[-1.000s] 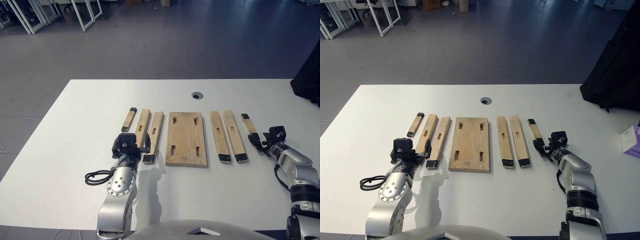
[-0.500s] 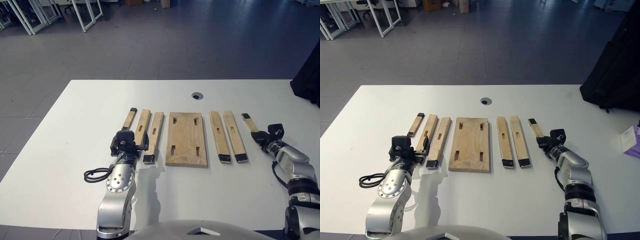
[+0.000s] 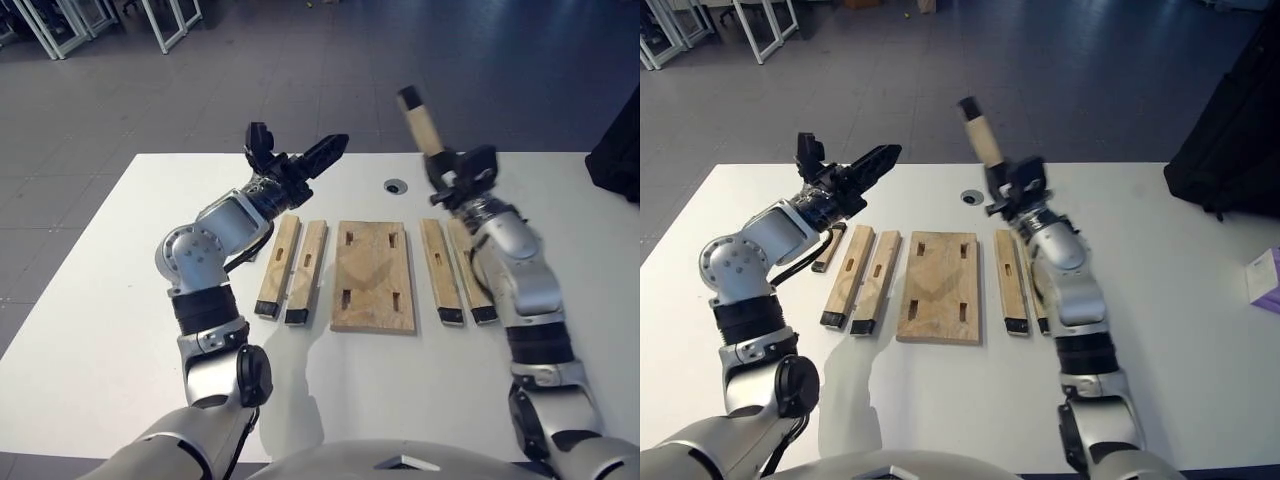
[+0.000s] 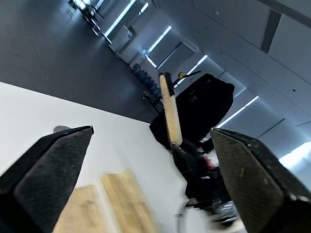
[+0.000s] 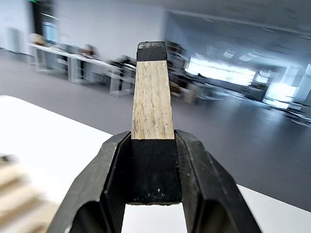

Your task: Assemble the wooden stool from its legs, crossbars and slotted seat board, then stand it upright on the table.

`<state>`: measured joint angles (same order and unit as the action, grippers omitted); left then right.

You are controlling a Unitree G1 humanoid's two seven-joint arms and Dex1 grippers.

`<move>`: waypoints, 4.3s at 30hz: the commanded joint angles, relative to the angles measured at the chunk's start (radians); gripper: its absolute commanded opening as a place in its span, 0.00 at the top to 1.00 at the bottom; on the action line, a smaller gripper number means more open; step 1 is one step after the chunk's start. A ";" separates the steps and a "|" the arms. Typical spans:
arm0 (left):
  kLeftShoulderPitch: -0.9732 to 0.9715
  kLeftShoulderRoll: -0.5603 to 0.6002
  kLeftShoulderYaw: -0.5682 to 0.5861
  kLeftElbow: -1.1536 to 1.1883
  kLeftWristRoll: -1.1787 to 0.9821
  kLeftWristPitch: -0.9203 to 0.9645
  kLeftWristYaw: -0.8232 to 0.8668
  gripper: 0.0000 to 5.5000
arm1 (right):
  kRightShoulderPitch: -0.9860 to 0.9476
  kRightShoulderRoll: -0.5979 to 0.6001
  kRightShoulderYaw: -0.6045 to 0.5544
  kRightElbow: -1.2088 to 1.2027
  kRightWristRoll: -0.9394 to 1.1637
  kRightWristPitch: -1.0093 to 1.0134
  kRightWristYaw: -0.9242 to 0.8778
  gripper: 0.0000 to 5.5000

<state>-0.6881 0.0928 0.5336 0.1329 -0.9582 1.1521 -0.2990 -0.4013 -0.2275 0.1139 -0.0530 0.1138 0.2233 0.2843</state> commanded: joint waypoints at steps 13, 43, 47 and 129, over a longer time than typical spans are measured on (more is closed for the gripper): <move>-0.129 0.123 0.028 0.377 -0.084 -0.002 -0.054 0.28 | 0.156 0.151 0.247 -0.213 -0.036 0.136 0.023 0.77; -0.087 0.121 0.072 0.357 -0.131 0.146 -0.003 0.92 | 0.210 0.158 0.204 -0.283 -0.037 0.203 0.014 0.55; -0.050 0.166 0.096 0.234 -0.104 0.059 0.058 0.92 | 0.309 0.142 0.184 -0.363 -0.015 0.273 -0.007 0.42; 0.674 0.012 -0.450 0.059 0.865 -0.884 0.299 0.92 | 0.413 0.092 0.207 -0.437 -0.158 0.344 -0.100 0.29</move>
<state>-0.1230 0.1181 0.0824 0.0776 -0.0772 0.0769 0.0086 0.0328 -0.1359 0.3336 -0.4985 -0.0399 0.5800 0.1853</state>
